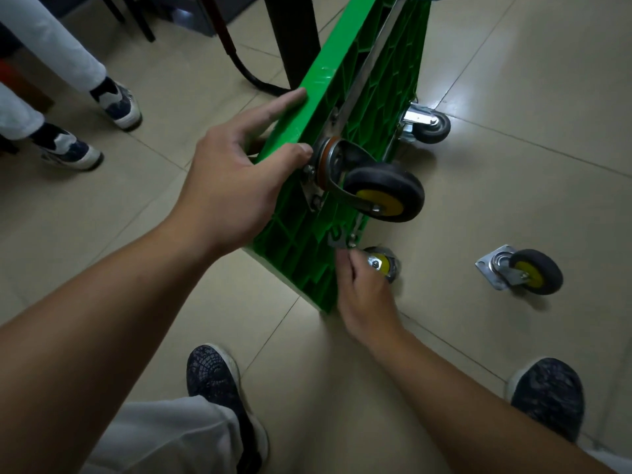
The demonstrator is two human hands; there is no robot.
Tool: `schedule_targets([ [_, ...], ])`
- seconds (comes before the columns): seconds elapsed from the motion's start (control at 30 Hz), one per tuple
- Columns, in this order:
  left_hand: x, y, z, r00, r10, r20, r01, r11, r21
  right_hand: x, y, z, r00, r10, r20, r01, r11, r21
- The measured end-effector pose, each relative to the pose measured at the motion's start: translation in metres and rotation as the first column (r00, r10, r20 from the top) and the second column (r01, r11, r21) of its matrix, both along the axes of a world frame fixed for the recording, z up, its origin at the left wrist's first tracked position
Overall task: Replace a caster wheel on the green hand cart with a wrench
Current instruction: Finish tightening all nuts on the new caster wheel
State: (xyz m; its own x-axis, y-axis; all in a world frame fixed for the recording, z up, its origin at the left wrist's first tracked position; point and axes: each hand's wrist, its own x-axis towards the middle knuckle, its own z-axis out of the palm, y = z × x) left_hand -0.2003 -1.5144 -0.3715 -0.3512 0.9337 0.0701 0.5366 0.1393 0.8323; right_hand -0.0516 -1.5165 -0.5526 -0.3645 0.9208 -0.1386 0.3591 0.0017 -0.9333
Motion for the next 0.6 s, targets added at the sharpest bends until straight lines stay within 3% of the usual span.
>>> schedule_targets([
  [0.13, -0.002, 0.001, -0.003, 1.000, -0.010, -0.004, 0.010, 1.000, 0.007, -0.005, 0.032, 0.001, 0.997, 0.060, 0.052, -0.070, 0.973, 0.218],
  [0.3, -0.004, 0.002, -0.005, 0.999, -0.033, 0.031, 0.033, 0.999, 0.013, -0.020, 0.053, 0.003, 0.994, 0.112, 0.002, -0.106, 0.929, 0.354],
  [0.6, -0.002, 0.003, -0.006, 0.999, -0.039, 0.037, 0.038, 0.999, 0.019, -0.025, 0.059, -0.009, 0.986, 0.165, -0.009, -0.153, 0.934, 0.323],
])
